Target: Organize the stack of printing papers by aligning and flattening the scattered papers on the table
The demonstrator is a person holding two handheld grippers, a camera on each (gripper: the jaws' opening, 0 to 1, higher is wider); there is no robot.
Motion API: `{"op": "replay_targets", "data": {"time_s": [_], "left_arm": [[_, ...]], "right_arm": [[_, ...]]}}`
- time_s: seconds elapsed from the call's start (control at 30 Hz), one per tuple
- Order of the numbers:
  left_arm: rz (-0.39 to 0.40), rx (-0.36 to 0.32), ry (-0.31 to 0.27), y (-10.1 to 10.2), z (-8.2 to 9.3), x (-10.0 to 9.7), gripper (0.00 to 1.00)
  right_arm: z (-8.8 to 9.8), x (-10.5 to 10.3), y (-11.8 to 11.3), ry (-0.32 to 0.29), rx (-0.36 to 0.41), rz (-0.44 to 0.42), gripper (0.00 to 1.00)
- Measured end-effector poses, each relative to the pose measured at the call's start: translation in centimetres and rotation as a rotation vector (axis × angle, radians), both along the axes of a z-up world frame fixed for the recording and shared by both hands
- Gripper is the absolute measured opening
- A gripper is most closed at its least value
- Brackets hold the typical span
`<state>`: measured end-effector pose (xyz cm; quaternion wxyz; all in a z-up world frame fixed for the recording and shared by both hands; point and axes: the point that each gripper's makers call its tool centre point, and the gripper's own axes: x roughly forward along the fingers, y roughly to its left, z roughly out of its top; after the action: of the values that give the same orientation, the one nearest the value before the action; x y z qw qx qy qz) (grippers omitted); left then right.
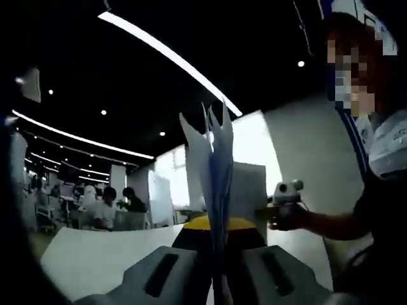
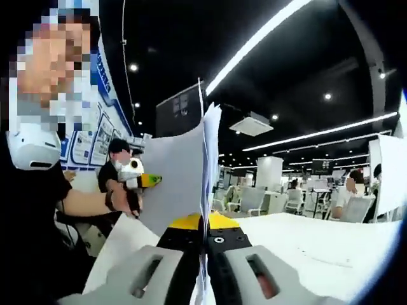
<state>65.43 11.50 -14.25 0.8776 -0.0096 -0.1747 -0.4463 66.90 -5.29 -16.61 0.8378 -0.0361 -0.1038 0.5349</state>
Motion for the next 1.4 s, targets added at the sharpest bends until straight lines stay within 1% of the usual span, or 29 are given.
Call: {"op": "replay_targets", "data": {"time_s": [0.07,0.1,0.13,0.2,0.27,0.3,0.33,0.37,0.4,0.43,0.47,0.5,0.63,0.73,0.8,0.83,0.87,0.9,0.93,1.0,1.07,1.17,1.2,1.23,1.27,1.3,1.37,1.4], "left_arm": [[0.080,0.038,-0.009,0.0,-1.0,1.3,0.06],[0.109,0.074,-0.026,-0.2,-1.7,1.7,0.06],[0.127,0.115,-0.037,-0.5,-2.4,1.9,0.06],[0.141,0.153,-0.029,-1.1,-3.7,2.2,0.07],[0.158,0.177,-0.026,-1.4,-5.2,2.6,0.09],[0.180,0.216,0.016,-1.3,-7.1,3.2,0.13],[0.185,0.235,0.072,-1.4,-8.5,3.6,0.19],[0.179,0.244,0.109,-1.6,-9.2,3.7,0.22],[0.163,0.240,0.139,-1.8,-9.8,3.8,0.22],[0.138,0.217,0.153,-2.1,-9.8,3.5,0.22],[0.126,0.189,0.152,-2.1,-9.5,3.4,0.22],[0.129,0.182,0.143,-1.9,-9.1,3.3,0.24],[0.112,0.168,0.157,-1.5,-8.2,3.2,0.25],[0.088,0.158,0.157,-1.3,-7.5,2.8,0.24],[0.061,0.143,0.178,-1.4,-7.9,2.5,0.20],[0.048,0.136,0.185,-1.6,-8.2,2.4,0.20],[0.041,0.140,0.201,-1.9,-8.9,2.4,0.20],[0.045,0.152,0.213,-2.1,-9.5,2.5,0.20],[0.050,0.161,0.221,-2.2,-9.9,2.6,0.20],[0.051,0.174,0.230,-2.5,-10.4,2.6,0.20],[0.049,0.172,0.234,-2.4,-10.3,2.5,0.20],[0.025,0.133,0.245,-1.9,-9.6,2.0,0.23],[0.000,0.115,0.237,-1.8,-9.1,1.6,0.23],[-0.029,0.099,0.218,-1.8,-8.6,1.1,0.22],[-0.037,0.095,0.211,-1.2,-8.6,1.2,0.22],[-0.084,0.065,0.174,-0.6,-7.7,0.7,0.22],[-0.112,0.031,0.184,0.1,-6.9,0.8,0.21],[-0.110,0.028,0.187,0.4,-6.8,1.0,0.20]], "right_arm": [[-0.6,0.1,-0.1,-0.002,-0.009,-0.022,0.00],[-1.0,0.2,-0.3,-0.011,-0.026,-0.046,0.00],[-1.5,0.3,-0.5,-0.030,-0.049,-0.074,0.00],[-2.5,0.0,-0.6,-0.042,-0.075,-0.099,0.00],[-4.2,-0.4,-0.6,-0.019,-0.084,-0.084,0.00],[-5.6,-0.8,-0.4,0.030,-0.108,-0.046,0.00],[-6.6,-0.5,-0.6,0.090,-0.115,-0.052,0.06],[-7.1,-0.1,-0.9,0.100,-0.117,-0.071,0.10],[-7.3,0.1,-0.9,0.097,-0.116,-0.071,0.12],[-7.5,0.2,-1.1,0.105,-0.122,-0.075,0.14],[-7.5,0.2,-1.2,0.110,-0.124,-0.084,0.16],[-7.4,0.2,-1.3,0.106,-0.123,-0.088,0.17],[-6.7,0.3,-2.0,0.102,-0.119,-0.096,0.21],[-6.5,0.4,-2.7,0.097,-0.112,-0.099,0.19],[-6.4,0.6,-3.0,0.128,-0.074,-0.096,0.14],[-6.6,0.6,-3.0,0.133,-0.072,-0.094,0.12],[-6.9,0.6,-2.7,0.134,-0.079,-0.096,0.12],[-7.3,0.8,-2.7,0.132,-0.091,-0.112,0.11],[-7.5,0.9,-2.7,0.124,-0.099,-0.122,0.07],[-7.3,0.8,-2.7,0.128,-0.088,-0.116,0.06],[-7.3,0.7,-2.7,0.140,-0.085,-0.109,0.03],[-7.3,0.8,-2.8,0.136,-0.096,-0.115,0.01],[-7.3,0.7,-2.8,0.135,-0.098,-0.115,0.00],[-7.3,0.7,-2.8,0.134,-0.100,-0.115,0.00],[-7.3,0.7,-2.8,0.133,-0.101,-0.113,0.00],[-7.3,0.7,-2.8,0.132,-0.103,-0.111,0.00],[-7.3,0.7,-2.9,0.132,-0.106,-0.112,0.00],[-7.3,0.7,-2.9,0.134,-0.105,-0.112,0.00]]}}
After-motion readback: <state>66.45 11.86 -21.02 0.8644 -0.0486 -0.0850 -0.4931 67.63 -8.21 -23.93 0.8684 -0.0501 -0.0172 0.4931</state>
